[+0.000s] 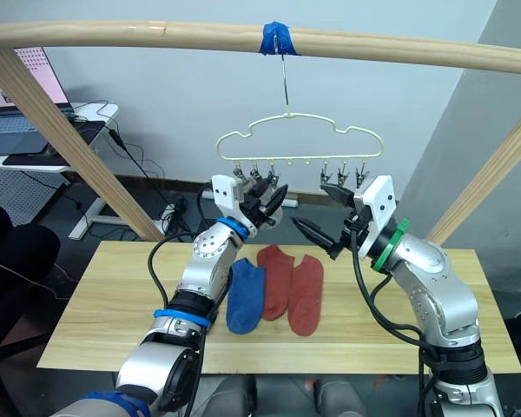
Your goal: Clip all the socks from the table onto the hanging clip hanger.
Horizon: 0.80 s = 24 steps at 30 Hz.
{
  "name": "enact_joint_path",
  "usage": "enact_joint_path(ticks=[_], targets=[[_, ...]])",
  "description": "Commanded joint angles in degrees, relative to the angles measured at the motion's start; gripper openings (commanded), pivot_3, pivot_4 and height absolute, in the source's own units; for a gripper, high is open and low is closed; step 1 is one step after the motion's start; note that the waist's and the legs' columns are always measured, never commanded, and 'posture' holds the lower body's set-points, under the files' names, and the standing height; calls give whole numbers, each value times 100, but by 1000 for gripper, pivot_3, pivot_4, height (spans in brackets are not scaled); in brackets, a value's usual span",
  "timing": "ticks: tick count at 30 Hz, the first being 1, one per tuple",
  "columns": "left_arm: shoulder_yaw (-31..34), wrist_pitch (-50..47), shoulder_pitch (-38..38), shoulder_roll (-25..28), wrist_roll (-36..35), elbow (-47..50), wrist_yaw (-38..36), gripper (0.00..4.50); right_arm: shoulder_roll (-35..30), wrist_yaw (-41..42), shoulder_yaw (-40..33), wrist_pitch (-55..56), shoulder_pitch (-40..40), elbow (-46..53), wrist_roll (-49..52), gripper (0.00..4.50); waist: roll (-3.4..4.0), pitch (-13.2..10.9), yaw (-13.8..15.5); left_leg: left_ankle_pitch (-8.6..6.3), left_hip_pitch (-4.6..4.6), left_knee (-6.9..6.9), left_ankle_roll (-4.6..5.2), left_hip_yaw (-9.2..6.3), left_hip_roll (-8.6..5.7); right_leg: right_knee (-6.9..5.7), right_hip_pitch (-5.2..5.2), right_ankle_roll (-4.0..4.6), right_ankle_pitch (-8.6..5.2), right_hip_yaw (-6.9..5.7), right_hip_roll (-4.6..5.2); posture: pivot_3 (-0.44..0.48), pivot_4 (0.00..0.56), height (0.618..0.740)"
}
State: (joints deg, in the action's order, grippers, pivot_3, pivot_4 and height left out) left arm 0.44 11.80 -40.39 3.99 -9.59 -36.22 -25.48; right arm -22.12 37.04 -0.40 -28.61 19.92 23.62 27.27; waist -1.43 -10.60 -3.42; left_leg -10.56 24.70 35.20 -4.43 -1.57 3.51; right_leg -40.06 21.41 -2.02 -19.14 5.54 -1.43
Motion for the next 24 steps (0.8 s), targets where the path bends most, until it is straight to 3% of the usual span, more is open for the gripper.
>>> enact_joint_path(ticks=[1,24], targets=[[23,169,-184,-42,39,59,20,2219,-26,-45,-43,37,76,239,103,4500,0,0,-3,0,0,1,0,0,0,0,0,0,0,0,0,-102,135,740],[126,287,-424,-61,73,-259,196,2219,-60,-88,-30,40,60,240,96,4500,0,0,-34,0,0,4,0,-1,0,-4,-1,0,0,0,0,-108,137,740]])
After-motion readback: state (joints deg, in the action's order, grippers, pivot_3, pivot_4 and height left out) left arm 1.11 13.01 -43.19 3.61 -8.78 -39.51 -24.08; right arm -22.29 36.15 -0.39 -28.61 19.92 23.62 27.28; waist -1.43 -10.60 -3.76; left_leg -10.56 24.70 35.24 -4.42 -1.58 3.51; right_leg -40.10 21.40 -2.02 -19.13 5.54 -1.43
